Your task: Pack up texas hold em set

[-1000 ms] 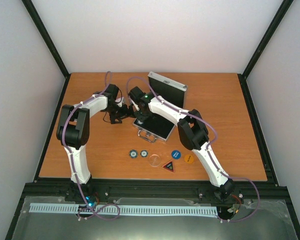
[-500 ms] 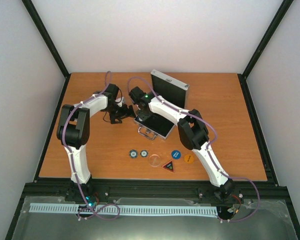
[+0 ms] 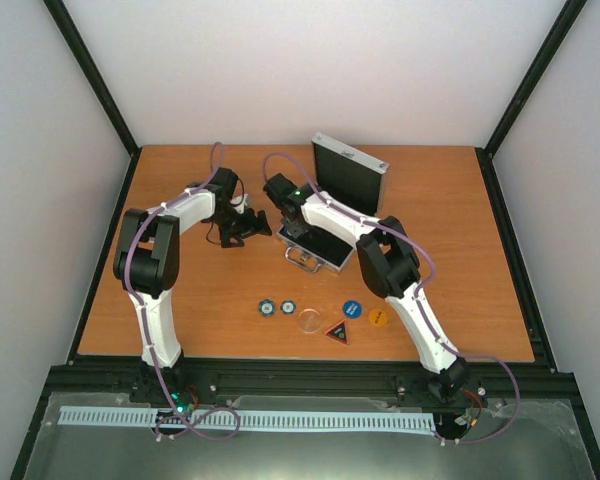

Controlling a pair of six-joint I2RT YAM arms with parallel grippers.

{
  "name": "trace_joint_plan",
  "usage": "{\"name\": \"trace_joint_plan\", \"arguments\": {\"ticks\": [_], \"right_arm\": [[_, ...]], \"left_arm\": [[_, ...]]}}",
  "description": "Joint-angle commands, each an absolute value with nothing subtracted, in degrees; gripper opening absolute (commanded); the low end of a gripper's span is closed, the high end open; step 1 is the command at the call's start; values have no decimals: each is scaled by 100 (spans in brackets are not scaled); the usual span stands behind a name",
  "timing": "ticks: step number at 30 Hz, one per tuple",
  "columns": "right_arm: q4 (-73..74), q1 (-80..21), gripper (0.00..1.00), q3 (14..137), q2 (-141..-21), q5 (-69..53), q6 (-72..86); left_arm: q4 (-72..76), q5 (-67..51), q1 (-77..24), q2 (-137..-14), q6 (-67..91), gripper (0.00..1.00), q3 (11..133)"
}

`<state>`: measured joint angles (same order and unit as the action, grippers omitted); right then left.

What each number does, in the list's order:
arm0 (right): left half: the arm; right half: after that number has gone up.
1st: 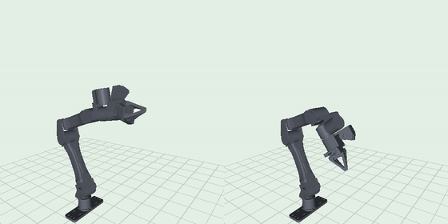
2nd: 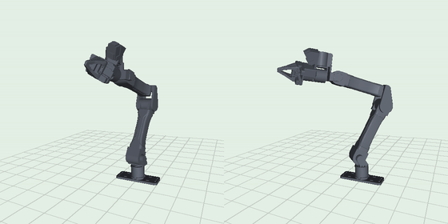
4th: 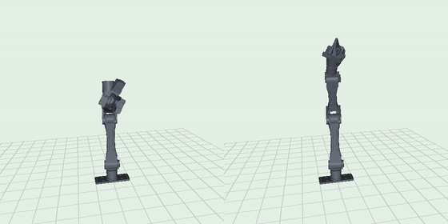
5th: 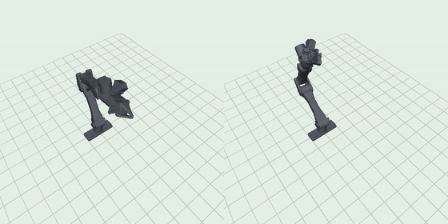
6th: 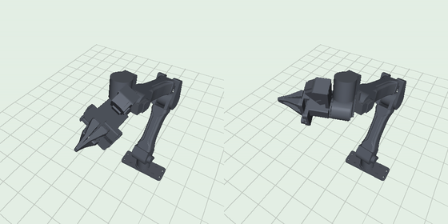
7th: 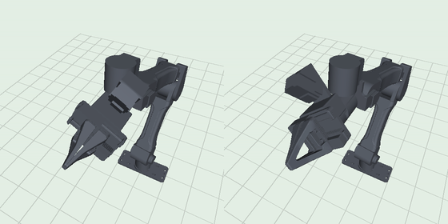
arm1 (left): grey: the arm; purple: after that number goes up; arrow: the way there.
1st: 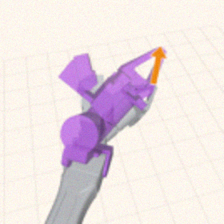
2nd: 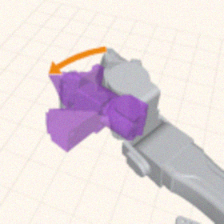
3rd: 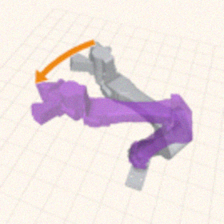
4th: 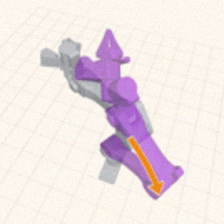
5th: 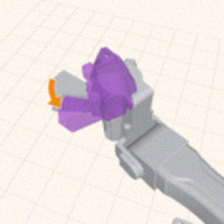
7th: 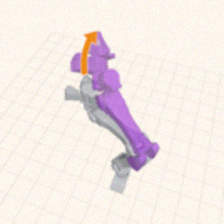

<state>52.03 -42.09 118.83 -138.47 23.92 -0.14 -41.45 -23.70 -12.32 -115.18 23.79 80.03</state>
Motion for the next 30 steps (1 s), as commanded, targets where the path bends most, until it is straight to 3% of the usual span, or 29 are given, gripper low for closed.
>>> {"name": "trace_joint_plan", "arguments": {"ticks": [1,17,24,30], "right_arm": [[5153,-4066,33,11944,-13589,2793,198],[5215,-3823,32,12127,-13540,2816,358],[5254,-3823,44,11945,-13124,2470,317],[5338,-3823,45,11905,-12826,1706,280]], "left_arm": [[-4463,-1982,-1160,-11918,2356,98,7846],[-4491,-1985,-1160,-11962,2345,98,7894],[-4537,-1910,-1160,-11933,2341,98,7947],[-4563,-1841,-1156,-11981,2338,98,8071]]}}
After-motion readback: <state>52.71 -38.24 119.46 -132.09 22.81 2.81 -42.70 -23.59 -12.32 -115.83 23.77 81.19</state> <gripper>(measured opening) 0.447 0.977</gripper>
